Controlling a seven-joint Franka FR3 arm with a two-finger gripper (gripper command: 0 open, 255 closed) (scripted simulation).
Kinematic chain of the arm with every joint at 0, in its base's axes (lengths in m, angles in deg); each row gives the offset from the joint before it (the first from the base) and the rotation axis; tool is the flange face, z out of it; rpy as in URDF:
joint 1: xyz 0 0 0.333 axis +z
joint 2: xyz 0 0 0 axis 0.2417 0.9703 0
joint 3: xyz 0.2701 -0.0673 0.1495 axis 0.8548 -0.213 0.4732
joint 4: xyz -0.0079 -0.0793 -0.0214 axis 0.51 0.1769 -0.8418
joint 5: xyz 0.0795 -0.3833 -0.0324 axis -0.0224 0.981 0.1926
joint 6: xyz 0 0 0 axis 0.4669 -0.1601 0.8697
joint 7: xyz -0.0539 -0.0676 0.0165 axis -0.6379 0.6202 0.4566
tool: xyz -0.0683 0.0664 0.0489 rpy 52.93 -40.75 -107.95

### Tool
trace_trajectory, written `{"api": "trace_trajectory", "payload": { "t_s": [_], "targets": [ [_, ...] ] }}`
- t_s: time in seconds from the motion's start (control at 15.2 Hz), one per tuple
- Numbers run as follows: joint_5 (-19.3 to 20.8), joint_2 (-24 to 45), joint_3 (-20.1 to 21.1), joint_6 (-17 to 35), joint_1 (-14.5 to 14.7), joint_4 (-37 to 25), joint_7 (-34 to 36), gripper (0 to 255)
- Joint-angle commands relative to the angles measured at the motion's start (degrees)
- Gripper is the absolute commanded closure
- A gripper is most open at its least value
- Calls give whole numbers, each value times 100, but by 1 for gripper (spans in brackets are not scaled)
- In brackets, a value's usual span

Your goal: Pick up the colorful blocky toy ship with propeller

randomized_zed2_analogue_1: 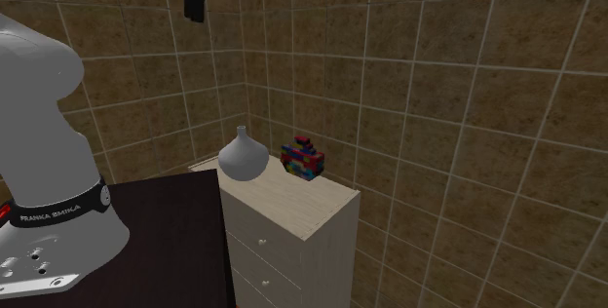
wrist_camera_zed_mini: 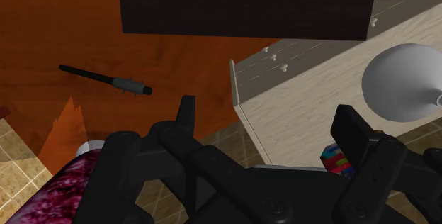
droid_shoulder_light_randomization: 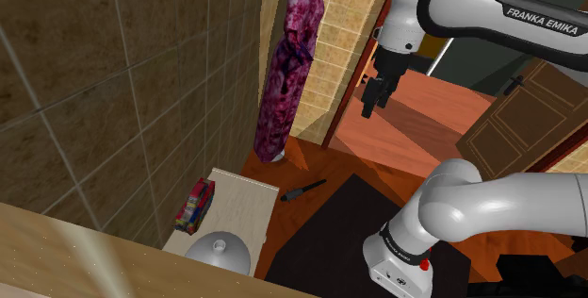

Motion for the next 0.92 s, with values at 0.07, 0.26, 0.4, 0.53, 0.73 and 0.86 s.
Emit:
{"api": "trace_trajectory", "payload": {
  "t_s": [0.07, 0.26, 0.4, 0.53, 0.73, 0.86],
  "targets": [
    [-98, 8, 105, 140, 17, 125, 162, 0],
    [-392, 94, 430, 586, 79, 454, 638, 0],
    [-584, 205, 652, 904, 127, 634, 949, 0],
    [-770, 361, 877, 1239, 177, 781, 1256, 0],
    [-1031, 681, 1223, 1768, 244, 936, 1708, 0],
    [-1184, 951, 1454, 2135, 284, 994, 2007, 0]
  ]
}}
